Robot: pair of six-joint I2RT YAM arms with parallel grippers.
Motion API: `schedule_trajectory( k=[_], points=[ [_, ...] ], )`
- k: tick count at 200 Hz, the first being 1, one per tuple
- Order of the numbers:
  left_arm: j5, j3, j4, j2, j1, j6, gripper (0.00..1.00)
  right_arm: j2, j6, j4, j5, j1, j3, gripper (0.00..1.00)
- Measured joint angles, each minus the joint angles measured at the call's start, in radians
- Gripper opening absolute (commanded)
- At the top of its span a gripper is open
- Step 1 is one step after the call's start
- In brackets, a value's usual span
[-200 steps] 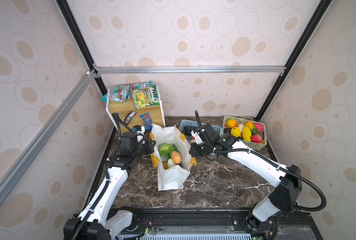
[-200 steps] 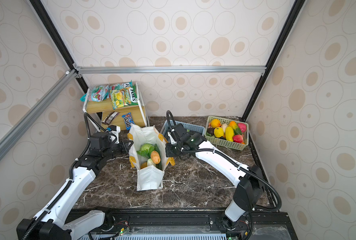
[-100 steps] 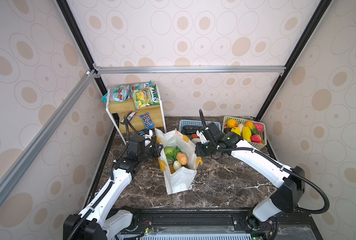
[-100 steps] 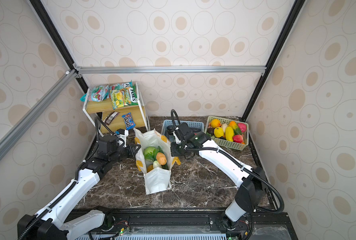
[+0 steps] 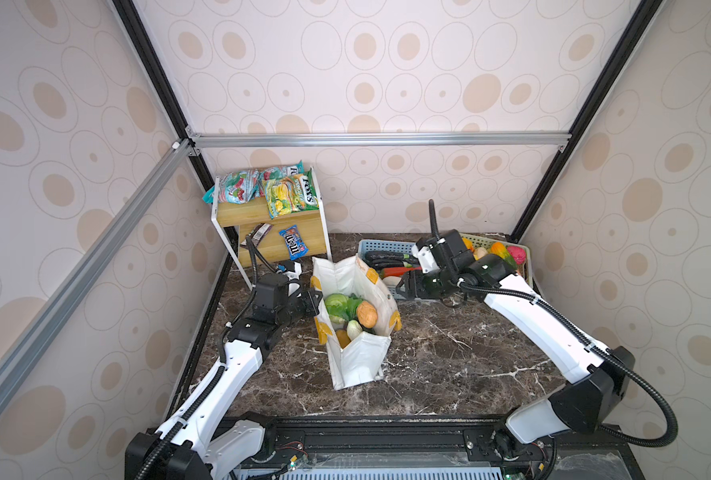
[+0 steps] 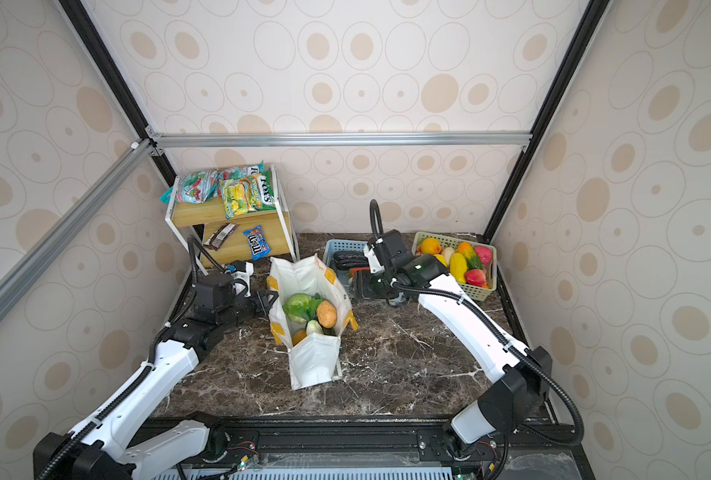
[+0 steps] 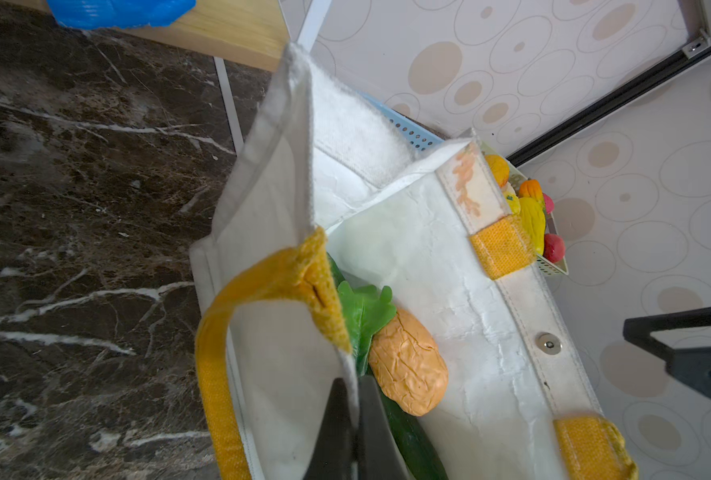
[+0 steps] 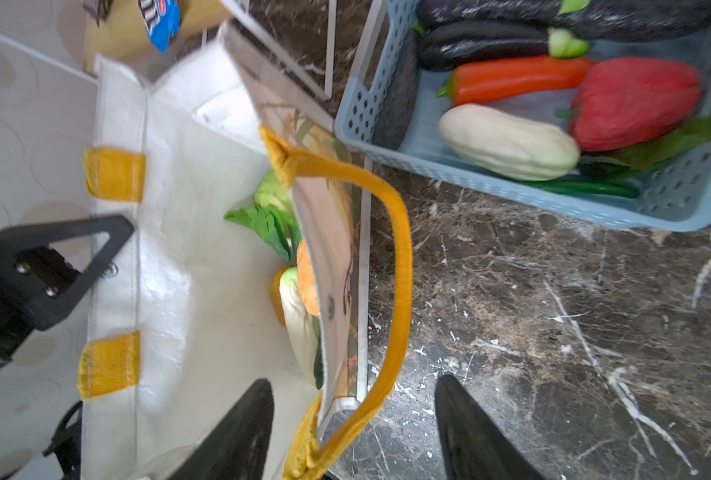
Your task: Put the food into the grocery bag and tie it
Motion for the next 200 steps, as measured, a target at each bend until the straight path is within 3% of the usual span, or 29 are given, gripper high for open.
schedule_trajectory(
  k=[39,97,155,200],
  points=[
    [-0.003,0.0,-0.001,0.0,0.0,0.0,0.0,-0.008,-0.033,-0.009,0.01,-0.154,0.005,0.74],
    [-0.003,0.0,0.0,-0.001,0.0,-0.001,0.0,0.111,-0.127,-0.011,0.139,-0.363,0.006,0.79],
    [-0.006,-0.006,0.002,-0.008,0.0,0.0,0.0,0.381,-0.414,-0.094,0.351,-0.383,0.138,0.83],
    [-0.01,-0.004,-0.007,-0.01,0.0,0.005,0.0,0.435,-0.586,-0.108,0.465,-0.387,0.161,0.84]
  ],
)
